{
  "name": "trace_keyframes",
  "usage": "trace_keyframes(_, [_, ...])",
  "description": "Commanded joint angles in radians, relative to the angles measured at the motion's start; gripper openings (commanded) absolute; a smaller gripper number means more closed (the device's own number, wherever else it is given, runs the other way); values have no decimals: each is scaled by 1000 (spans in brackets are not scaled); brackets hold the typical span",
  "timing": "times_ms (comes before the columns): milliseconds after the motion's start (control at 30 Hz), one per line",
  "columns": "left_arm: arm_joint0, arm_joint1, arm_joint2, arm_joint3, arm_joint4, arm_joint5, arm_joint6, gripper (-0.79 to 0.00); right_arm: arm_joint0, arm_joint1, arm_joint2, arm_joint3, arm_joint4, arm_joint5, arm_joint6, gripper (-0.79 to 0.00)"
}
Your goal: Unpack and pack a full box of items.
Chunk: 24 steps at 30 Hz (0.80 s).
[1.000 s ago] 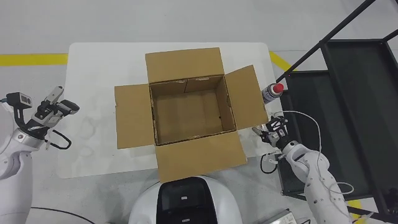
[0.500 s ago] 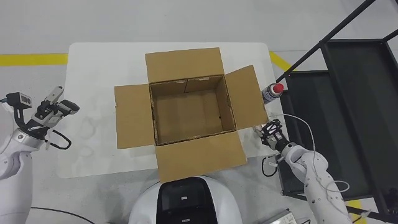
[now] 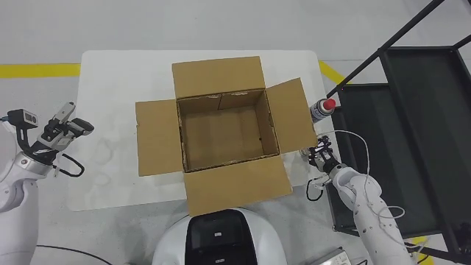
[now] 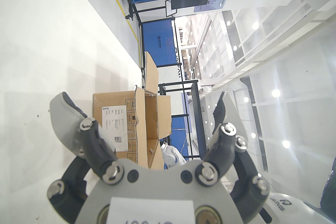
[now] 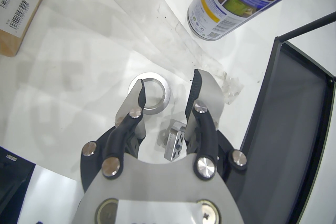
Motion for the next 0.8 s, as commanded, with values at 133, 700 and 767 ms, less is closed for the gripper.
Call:
trace_keyframes(133, [0,0,0,0,0,0,0,0,9,3,-3,18,3,11,2,-468])
trace_keyframes(700, [0,0,0,0,0,0,0,0,57,5,-37,88,27,22,19,-557])
trace_keyframes(767, [0,0,0,0,0,0,0,0,59,5,-42,91,28,25,19,-616])
